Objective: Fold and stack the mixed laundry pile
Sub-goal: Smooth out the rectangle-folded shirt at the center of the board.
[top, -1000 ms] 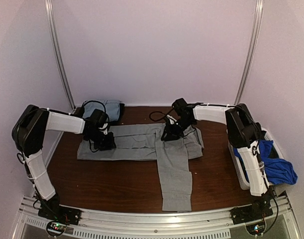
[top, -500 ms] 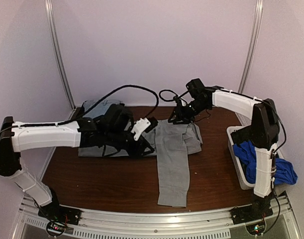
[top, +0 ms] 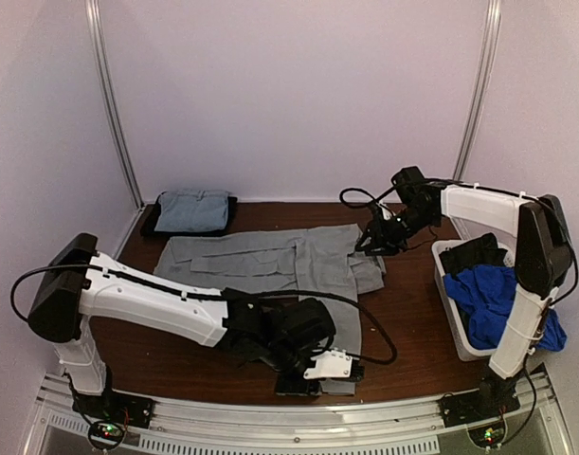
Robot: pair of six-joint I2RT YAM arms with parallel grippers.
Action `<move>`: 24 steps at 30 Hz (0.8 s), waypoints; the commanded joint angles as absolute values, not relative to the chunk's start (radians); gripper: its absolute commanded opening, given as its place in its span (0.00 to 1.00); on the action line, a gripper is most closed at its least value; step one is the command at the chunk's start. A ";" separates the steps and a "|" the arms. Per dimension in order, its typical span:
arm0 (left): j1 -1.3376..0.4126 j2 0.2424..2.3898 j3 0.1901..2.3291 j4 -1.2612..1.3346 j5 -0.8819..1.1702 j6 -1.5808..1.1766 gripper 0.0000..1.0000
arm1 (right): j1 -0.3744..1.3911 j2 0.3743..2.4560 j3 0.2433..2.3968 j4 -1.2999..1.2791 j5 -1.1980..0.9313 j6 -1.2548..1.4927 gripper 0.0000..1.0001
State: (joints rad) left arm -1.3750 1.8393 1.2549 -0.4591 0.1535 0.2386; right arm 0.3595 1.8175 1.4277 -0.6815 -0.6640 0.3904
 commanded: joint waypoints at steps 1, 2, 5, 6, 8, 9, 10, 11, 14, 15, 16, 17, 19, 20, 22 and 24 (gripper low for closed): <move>-1.377 1.924 1.371 -0.516 0.158 0.315 0.31 | 0.354 1.747 1.394 -0.641 -0.645 0.400 0.36; -1.377 1.943 1.384 -0.522 0.158 0.315 0.31 | 0.355 1.743 1.385 -0.633 -0.646 0.406 0.36; -1.378 1.991 1.406 -0.524 0.154 0.311 0.34 | 0.354 1.734 1.365 -0.616 -0.651 0.417 0.36; -1.378 2.004 1.410 -0.525 0.148 0.306 0.36 | 0.353 1.732 1.363 -0.615 -0.651 0.418 0.36; -1.378 2.030 1.413 -0.524 0.132 0.301 0.39 | 0.354 1.732 1.360 -0.613 -0.650 0.419 0.36; -1.378 2.043 1.414 -0.523 0.123 0.299 0.40 | 0.353 1.732 1.360 -0.613 -0.649 0.417 0.36; -1.378 2.053 1.413 -0.522 0.121 0.301 0.41 | 0.353 1.733 1.362 -0.616 -0.647 0.415 0.36; -1.379 2.063 1.414 -0.520 0.120 0.301 0.42 | 0.353 1.734 1.363 -0.618 -0.646 0.414 0.36; -1.378 2.102 1.415 -0.515 0.107 0.302 0.41 | 0.352 1.739 1.365 -0.619 -0.644 0.413 0.36; -1.377 2.117 1.417 -0.517 0.104 0.301 0.38 | 0.351 1.740 1.364 -0.620 -0.644 0.411 0.36; -1.378 2.125 1.418 -0.519 0.103 0.301 0.35 | 0.351 1.740 1.366 -0.621 -0.643 0.410 0.36; -1.377 2.129 1.419 -0.524 0.108 0.300 0.30 | 0.350 1.743 1.368 -0.624 -0.643 0.408 0.36; -1.376 2.128 1.427 -0.538 0.112 0.296 0.19 | 0.348 1.746 1.375 -0.631 -0.643 0.402 0.36; -1.374 2.124 1.432 -0.546 0.113 0.291 0.13 | 0.347 1.746 1.379 -0.633 -0.643 0.400 0.36; -1.362 2.104 1.443 -0.554 0.138 0.280 0.00 | 0.344 1.751 1.388 -0.638 -0.645 0.398 0.36; -1.340 2.069 1.451 -0.545 0.166 0.262 0.00 | 0.344 1.759 1.400 -0.643 -0.650 0.395 0.36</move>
State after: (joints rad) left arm -1.3720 2.0876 1.4319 -0.5110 0.1287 0.2871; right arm 0.3527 1.7603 1.3693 -0.6361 -0.6571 0.4099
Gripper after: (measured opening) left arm 0.017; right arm 0.359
